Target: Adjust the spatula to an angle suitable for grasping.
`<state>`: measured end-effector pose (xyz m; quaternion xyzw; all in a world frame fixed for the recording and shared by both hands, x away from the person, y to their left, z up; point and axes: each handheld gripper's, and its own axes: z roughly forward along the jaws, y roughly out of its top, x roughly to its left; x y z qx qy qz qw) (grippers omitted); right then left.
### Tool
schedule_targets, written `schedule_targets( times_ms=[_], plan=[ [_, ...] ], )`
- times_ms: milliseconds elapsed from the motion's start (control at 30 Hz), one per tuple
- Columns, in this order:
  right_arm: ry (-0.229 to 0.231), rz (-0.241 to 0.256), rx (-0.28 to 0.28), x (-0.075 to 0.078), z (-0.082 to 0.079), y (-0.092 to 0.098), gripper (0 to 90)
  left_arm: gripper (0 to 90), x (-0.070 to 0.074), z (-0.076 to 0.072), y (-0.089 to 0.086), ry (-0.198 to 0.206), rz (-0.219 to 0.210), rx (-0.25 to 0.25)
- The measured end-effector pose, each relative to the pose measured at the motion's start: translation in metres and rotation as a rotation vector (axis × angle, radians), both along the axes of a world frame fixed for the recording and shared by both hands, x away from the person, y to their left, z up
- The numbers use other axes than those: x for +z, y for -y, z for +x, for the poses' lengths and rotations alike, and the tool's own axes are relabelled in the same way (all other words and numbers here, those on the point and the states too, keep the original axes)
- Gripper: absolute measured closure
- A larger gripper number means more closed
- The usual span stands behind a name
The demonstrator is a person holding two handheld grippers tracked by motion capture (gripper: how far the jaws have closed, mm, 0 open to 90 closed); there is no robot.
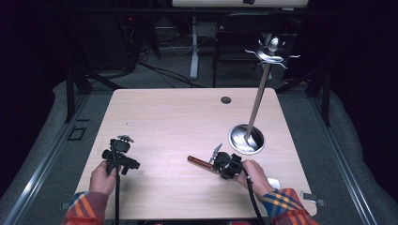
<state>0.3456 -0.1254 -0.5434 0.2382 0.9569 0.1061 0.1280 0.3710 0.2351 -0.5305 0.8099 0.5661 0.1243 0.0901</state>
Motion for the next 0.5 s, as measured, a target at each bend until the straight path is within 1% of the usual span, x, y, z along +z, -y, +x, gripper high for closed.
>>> schedule_targets(
  times_ms=[67,100,133,167,200,367,400,433,500],
  plan=[
    [0.001,-0.016,0.006,-0.0003,0.0003,-0.0011,78.8,16.9,0.0002,0.0003,0.0001,-0.005,-0.002,-0.004],
    [0.001,-0.016,0.006,-0.0003,0.0003,-0.0011,78.8,16.9,0.0002,0.0003,0.0001,-0.005,-0.002,-0.004],
    [0.001,-0.016,0.005,-0.0025,0.0005,-0.0019,82.4,16.9,-0.0001,0.0002,0.0005,-0.003,-0.001,-0.005],
    [0.001,-0.016,0.005,-0.0025,0.0005,-0.0019,82.4,16.9,-0.0001,0.0002,0.0005,-0.003,-0.001,-0.005],
    [0.013,-0.037,0.002,-0.0026,0.0007,-0.0027,83.4,16.9,0.0001,0.0001,0.0005,-0.001,-0.001,-0.006],
    [0.024,-0.035,-0.010,-0.0034,0.0016,-0.0019,83.9,16.9,0.0005,-0.0001,0.0004,-0.004,0.002,-0.009],
    [0.027,-0.046,-0.009,-0.0027,0.0018,-0.0020,83.9,16.9,0.0005,-0.0001,0.0004,-0.004,0.002,-0.009],
    [0.026,-0.044,-0.010,-0.0028,0.0019,-0.0019,83.9,16.9,-0.0002,0.0001,0.0007,0.000,0.005,-0.008],
    [0.023,-0.032,-0.014,-0.0034,0.0021,-0.0014,83.9,16.9,0.0002,0.0004,0.0008,-0.010,0.005,-0.010]
  ],
)
